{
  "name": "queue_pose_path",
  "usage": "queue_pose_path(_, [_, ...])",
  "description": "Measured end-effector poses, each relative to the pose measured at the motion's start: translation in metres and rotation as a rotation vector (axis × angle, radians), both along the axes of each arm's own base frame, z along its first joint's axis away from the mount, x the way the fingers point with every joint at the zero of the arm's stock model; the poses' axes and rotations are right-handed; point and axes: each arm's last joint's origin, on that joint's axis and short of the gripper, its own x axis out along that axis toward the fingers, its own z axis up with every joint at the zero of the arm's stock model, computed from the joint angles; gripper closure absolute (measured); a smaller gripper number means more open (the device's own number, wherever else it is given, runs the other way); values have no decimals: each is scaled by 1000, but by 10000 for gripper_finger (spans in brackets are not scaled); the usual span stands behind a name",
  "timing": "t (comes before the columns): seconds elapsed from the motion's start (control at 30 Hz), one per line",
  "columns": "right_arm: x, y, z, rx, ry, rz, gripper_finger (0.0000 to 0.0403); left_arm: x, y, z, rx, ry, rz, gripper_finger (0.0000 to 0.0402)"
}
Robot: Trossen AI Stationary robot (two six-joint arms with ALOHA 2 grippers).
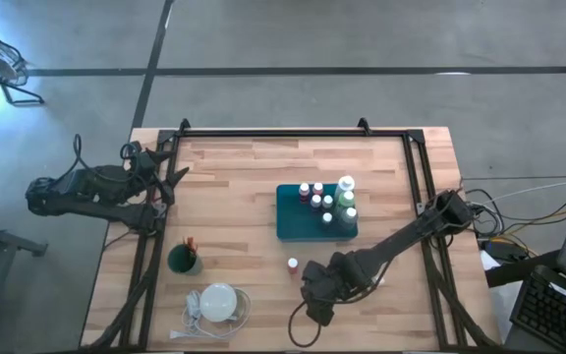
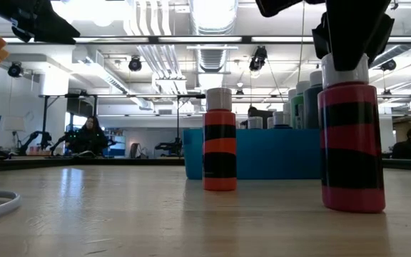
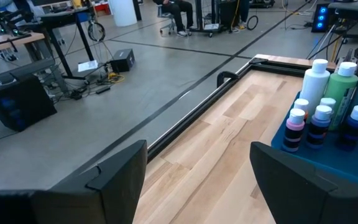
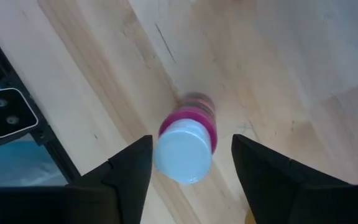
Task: Pick & Place Paint Supplies
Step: Put the green paint bottle into the blue bin
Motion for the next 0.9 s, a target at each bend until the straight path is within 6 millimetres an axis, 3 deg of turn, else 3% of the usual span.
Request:
queue_pose_path(0.3, [-1, -2, -6, -10, 17, -5, 226, 0, 0, 0, 0, 0, 0, 113])
queue_pose_path(0.57, [0, -3, -6, -11, 9, 5, 290, 0, 0, 0, 0, 0, 0, 113])
queue_pose_path(0.9, [-1, -2, -5, 0, 12, -10, 291, 0, 0, 0, 0, 0, 0, 113])
